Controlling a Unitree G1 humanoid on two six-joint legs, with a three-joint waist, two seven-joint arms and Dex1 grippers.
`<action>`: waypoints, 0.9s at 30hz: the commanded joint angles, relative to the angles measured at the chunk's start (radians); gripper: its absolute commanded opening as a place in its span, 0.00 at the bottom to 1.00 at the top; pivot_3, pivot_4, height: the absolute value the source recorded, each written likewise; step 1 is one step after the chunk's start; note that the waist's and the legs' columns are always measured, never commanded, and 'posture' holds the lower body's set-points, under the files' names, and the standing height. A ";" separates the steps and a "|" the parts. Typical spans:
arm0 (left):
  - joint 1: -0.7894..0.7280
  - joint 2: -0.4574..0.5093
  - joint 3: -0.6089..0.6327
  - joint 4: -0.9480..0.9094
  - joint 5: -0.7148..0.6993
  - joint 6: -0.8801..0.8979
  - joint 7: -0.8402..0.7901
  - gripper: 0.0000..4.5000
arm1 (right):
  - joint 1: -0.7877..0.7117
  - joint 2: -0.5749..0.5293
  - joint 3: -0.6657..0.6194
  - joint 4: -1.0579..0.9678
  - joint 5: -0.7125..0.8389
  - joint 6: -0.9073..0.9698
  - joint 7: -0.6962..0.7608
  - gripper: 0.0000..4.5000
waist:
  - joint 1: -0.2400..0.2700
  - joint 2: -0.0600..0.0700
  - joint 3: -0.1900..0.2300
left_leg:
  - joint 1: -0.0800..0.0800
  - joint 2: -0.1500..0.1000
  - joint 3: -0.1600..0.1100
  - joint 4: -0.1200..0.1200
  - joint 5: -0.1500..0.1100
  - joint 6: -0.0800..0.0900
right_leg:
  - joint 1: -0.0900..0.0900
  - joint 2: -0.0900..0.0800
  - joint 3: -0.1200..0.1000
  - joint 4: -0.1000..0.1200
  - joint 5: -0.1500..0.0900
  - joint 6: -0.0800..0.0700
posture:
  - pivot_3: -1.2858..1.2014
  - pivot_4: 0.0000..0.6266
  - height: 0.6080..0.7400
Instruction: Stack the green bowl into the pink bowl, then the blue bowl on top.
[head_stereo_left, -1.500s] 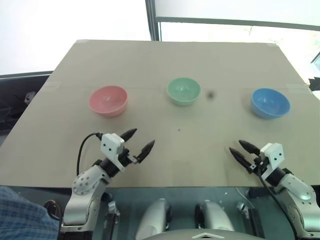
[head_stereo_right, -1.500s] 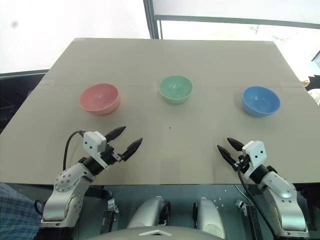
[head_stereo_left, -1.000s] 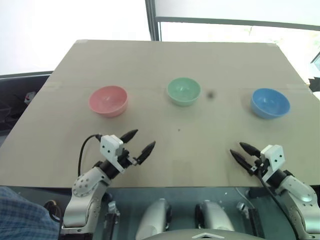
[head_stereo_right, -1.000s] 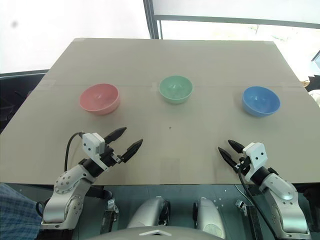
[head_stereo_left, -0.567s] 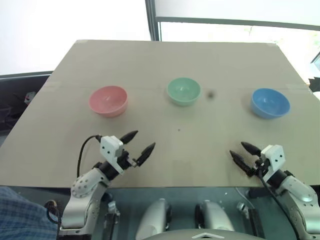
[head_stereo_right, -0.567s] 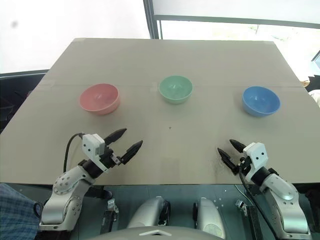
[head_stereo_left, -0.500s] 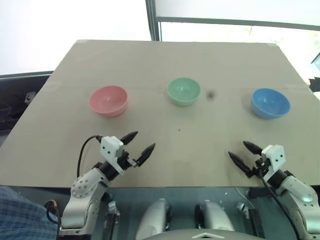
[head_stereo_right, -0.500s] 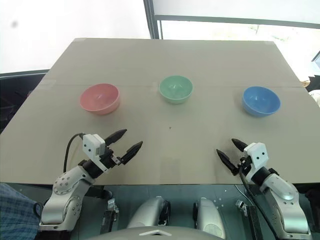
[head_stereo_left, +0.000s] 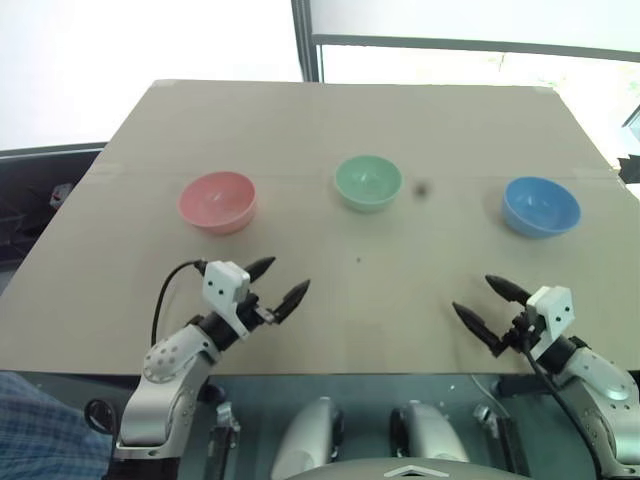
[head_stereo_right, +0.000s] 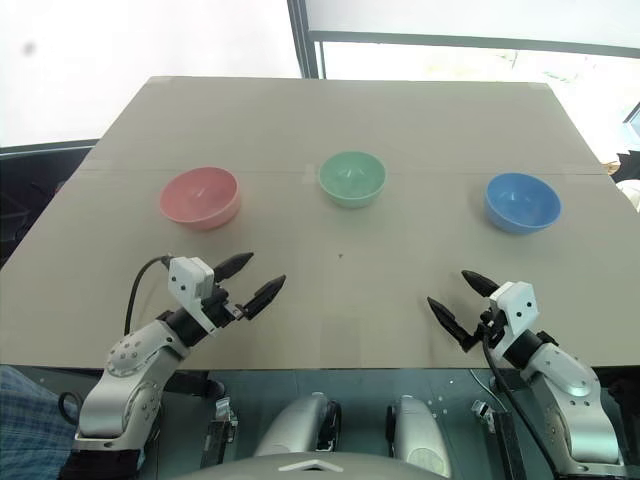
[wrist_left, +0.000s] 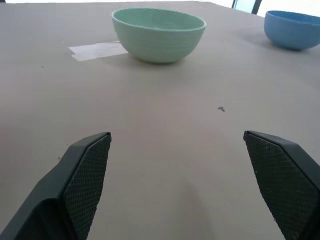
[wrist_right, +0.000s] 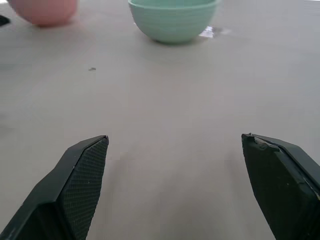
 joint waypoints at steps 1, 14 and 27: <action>-0.028 0.027 0.017 -0.037 -0.004 0.034 0.016 1.00 | -0.002 -0.032 -0.036 -0.160 0.173 0.073 0.049 0.99 | 0.000 0.000 0.000 | 0.000 0.000 0.000 0.000 0.000 0.000 | 0.000 0.000 0.000 0.000 0.000 0.000 | 0.52 0.24 1.00; -0.222 0.205 0.005 -0.098 0.153 0.273 0.150 1.00 | -0.133 -0.147 -0.047 -0.317 0.340 0.265 0.043 0.99 | 0.001 -0.001 0.000 | 0.000 0.000 0.000 0.000 0.000 0.000 | 0.000 0.000 0.000 0.000 0.000 0.000 | 0.52 0.24 1.00; -0.359 0.331 0.003 0.042 0.331 0.313 0.178 1.00 | -0.158 -0.137 -0.024 -0.336 0.321 0.290 0.030 0.99 | 0.000 -0.001 0.000 | -0.001 0.000 0.000 0.000 0.000 0.000 | 0.000 0.000 0.000 0.000 0.000 0.000 | 0.52 0.24 1.00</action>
